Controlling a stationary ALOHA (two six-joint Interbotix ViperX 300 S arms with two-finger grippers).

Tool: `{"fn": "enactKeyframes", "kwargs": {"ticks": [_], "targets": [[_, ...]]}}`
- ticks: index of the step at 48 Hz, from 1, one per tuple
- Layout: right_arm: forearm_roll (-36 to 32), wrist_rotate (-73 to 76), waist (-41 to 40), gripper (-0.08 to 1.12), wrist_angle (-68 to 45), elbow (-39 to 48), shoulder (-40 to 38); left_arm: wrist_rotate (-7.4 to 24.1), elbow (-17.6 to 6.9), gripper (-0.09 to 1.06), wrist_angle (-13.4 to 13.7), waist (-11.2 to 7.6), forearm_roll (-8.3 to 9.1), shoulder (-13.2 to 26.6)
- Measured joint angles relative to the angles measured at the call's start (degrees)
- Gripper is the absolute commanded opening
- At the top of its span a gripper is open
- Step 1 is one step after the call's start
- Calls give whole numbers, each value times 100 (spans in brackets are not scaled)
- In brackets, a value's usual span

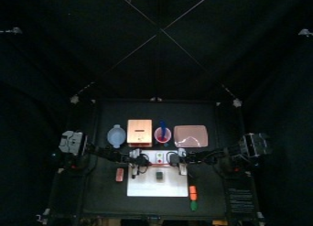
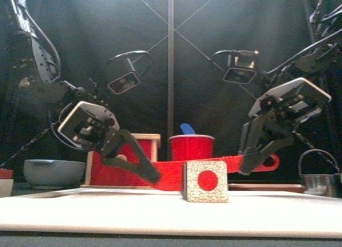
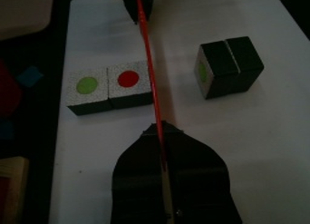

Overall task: Cut the sushi into 4 pieces with the knife
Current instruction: Cut the sushi into 4 pieces

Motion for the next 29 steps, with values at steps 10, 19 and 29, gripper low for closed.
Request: {"fn": "enactKeyframes", "kwargs": {"ticks": [10,19,29], "targets": [[132,0,378,11,18,-9,-369,0,0,20,0,-448,123,-229],[264,0,519,11,9,0,-396,0,-18,20,0,-536,193,-220],[343,0,562,11,0,-9,-264,-9,-44,20,0,-571,255,-158]]}}
